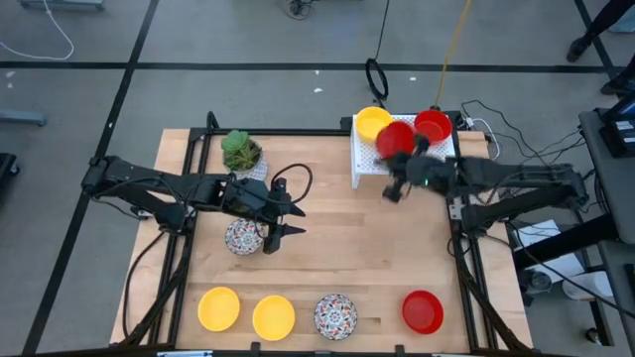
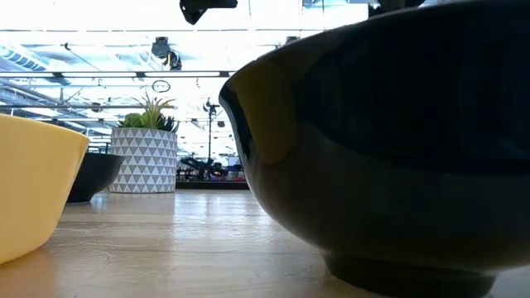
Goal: Pick & Place Mini bowls
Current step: Stack the top red bowl on top of the red bowl on the shelf
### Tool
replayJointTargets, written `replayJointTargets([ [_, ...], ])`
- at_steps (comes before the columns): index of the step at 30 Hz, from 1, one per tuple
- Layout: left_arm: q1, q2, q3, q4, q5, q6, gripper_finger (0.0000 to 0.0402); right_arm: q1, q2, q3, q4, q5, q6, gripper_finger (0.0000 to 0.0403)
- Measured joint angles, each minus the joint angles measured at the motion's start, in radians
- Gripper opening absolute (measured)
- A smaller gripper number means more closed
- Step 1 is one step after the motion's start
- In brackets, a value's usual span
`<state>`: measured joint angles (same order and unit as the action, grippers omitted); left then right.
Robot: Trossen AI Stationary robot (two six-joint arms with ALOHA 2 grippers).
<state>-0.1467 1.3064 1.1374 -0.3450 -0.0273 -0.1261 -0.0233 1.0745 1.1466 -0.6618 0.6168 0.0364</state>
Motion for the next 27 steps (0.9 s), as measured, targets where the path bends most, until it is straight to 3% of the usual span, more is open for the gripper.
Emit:
replayJointTargets([
  [5,0.000,0.000,0.000,-0.001,0.000,-0.001,0.0200,-0.180,0.000,0.081,-0.114,-0.024,0.063,0.0000],
  [15,0.000,0.000,0.000,-0.004,0.000,-0.008,0.0200,-0.522,0.022,0.087,-0.250,-0.142,0.163,0.0000],
  [19,0.000,0.000,0.000,-0.005,0.000,-0.008,0.0200,-0.602,0.038,0.087,-0.254,-0.229,0.170,0.0000],
  [27,0.000,0.000,0.000,-0.031,0.000,-0.009,0.0200,-0.672,0.109,0.087,-0.255,-0.227,0.162,0.0000],
])
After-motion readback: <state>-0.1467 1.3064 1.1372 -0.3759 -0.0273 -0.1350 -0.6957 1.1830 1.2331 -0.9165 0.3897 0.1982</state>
